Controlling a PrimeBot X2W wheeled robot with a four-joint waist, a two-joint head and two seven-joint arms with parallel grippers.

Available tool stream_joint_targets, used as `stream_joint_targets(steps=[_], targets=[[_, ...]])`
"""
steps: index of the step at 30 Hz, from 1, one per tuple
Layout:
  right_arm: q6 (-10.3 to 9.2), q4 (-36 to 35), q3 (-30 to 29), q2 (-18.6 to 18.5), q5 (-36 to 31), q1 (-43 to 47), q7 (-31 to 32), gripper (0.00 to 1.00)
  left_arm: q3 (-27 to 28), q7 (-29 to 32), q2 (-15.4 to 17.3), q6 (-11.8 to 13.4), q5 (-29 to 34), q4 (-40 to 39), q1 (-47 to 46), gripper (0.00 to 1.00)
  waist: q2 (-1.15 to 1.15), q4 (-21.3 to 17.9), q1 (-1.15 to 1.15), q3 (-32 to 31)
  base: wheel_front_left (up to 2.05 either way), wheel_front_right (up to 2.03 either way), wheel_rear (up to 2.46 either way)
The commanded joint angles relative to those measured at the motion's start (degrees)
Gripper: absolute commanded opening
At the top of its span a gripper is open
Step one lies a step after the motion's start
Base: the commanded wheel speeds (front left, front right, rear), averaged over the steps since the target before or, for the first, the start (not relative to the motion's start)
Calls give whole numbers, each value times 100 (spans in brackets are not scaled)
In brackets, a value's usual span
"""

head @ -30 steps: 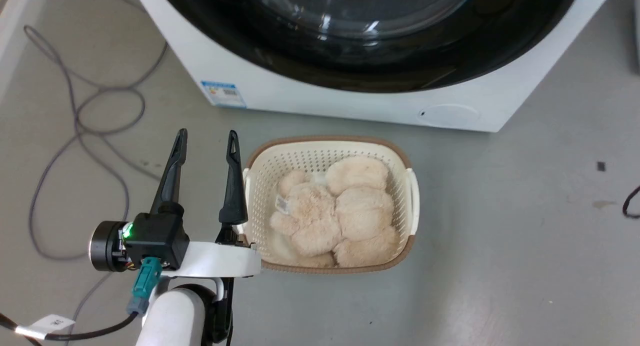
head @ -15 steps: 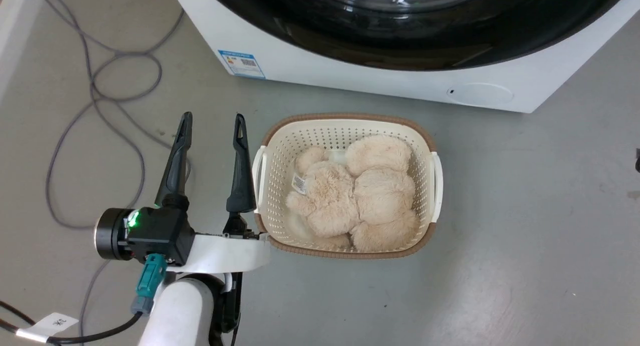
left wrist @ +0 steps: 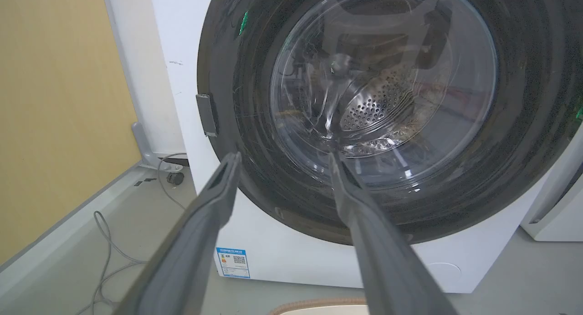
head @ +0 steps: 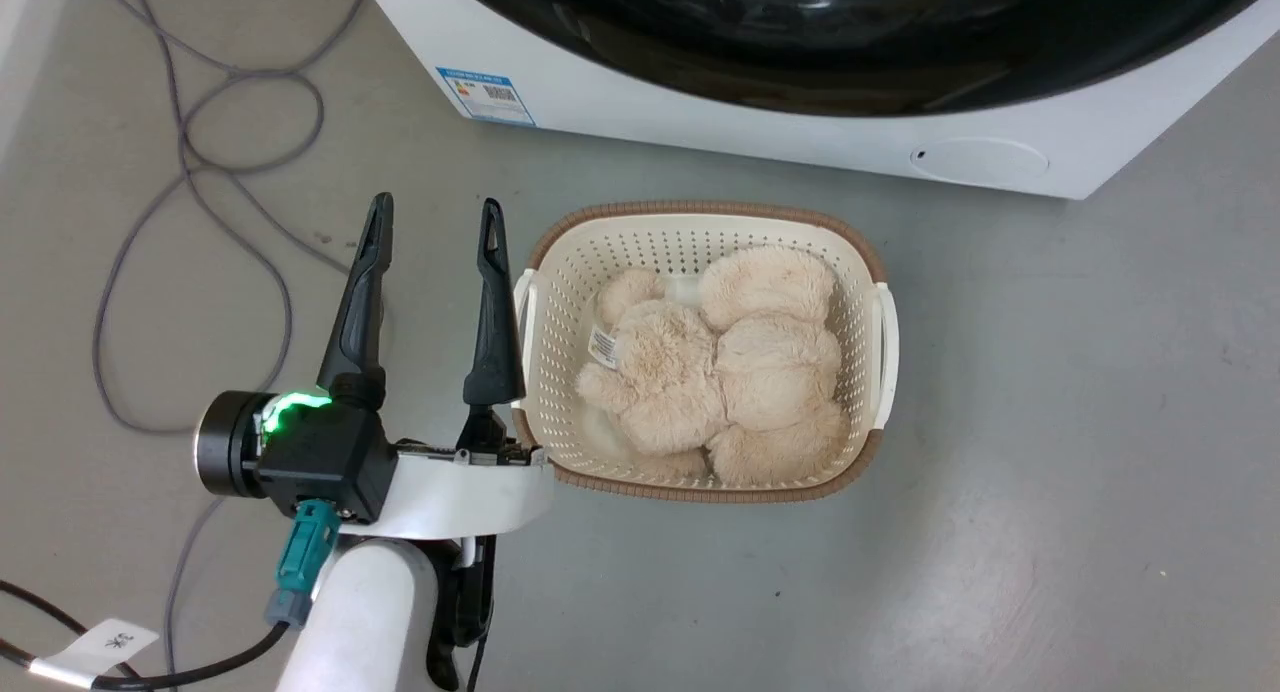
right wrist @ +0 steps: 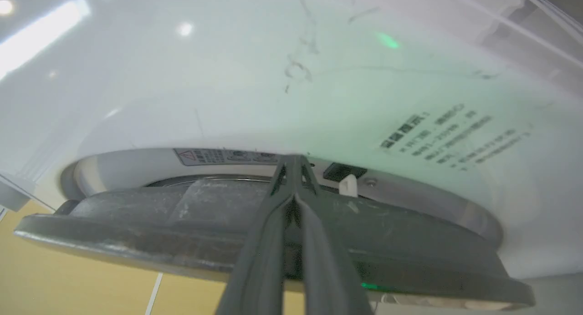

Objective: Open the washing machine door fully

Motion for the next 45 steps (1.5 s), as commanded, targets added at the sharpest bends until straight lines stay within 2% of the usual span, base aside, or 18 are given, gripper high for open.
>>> stream_joint_targets(steps=[1,22,34,45], targets=[[-41,-112,177,170,39,-218,212,0,-1,-32,7,25,-15,5,-27,100,0,-20,0,-69,0,0,0],[-41,-1065,778,281,193,911,1262,0,191,-32,7,-108,46,161,219,100,0,-352,0,-642,0,0,0],[-41,-2157,1170,347,415,2278,1929,0,430,-32,7,-313,167,347,632,100,0,-613,0,-1319,0,0,0],[-41,-3133,1375,689,572,3420,2030,0,565,-32,7,-429,201,483,1014,100,0,-677,0,-1814,0,0,0]])
